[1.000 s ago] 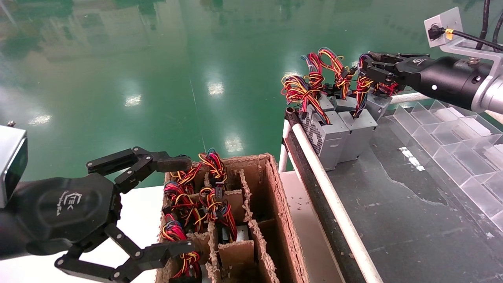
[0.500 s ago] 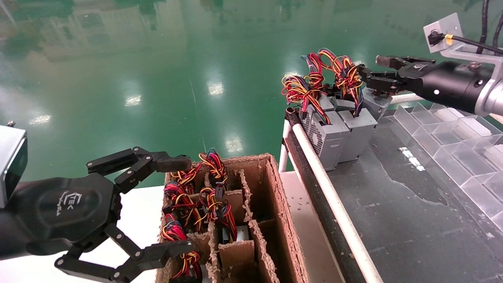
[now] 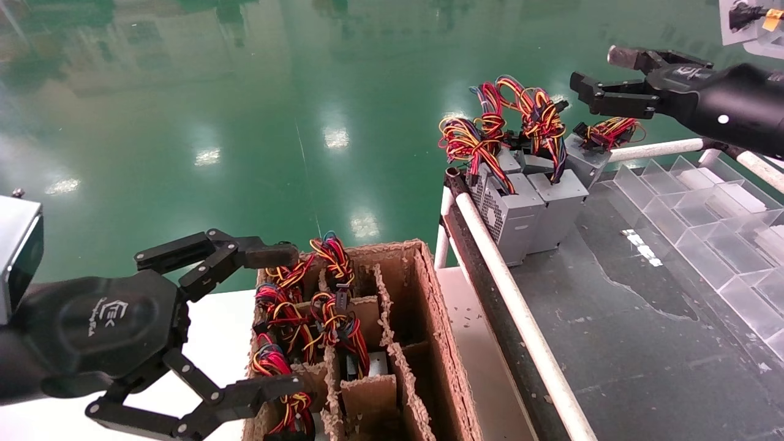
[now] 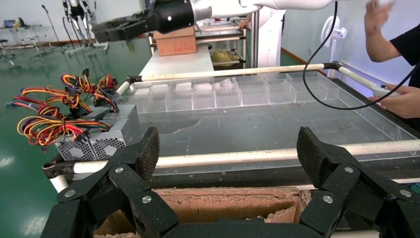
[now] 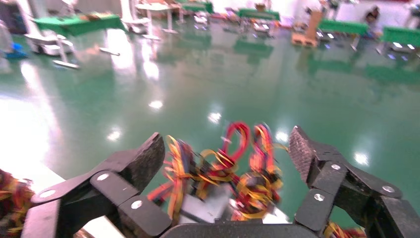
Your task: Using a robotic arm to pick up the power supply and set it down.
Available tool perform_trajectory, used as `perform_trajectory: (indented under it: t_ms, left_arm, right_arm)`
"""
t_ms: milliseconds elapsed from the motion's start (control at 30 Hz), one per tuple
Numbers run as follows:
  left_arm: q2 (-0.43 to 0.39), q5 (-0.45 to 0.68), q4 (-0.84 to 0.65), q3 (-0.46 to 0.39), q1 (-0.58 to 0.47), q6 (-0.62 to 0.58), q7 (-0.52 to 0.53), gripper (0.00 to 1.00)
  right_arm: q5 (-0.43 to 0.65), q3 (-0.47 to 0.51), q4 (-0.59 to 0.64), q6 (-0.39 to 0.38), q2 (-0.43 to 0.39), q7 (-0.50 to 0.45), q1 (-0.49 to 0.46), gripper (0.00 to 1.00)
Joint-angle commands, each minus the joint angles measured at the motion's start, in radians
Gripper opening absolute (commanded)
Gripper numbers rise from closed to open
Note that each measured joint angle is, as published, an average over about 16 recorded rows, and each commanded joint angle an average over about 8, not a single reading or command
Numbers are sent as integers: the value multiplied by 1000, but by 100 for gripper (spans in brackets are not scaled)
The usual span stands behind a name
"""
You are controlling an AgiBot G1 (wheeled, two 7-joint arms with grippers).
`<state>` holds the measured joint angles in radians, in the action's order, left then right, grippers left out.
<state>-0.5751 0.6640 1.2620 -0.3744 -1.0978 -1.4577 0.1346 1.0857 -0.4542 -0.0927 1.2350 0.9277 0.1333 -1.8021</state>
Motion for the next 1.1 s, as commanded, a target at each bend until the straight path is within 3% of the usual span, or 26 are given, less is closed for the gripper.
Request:
perform_trajectory:
  t_ms: [33, 1100]
  left_arm:
    - [0, 0, 0, 0, 0, 0, 0, 100]
    - [0, 0, 0, 0, 0, 0, 0, 100]
  right_arm:
    - [-11, 6, -26, 15, -10, -7, 15, 100]
    - [-202, 100, -672, 151, -180, -181, 410, 100]
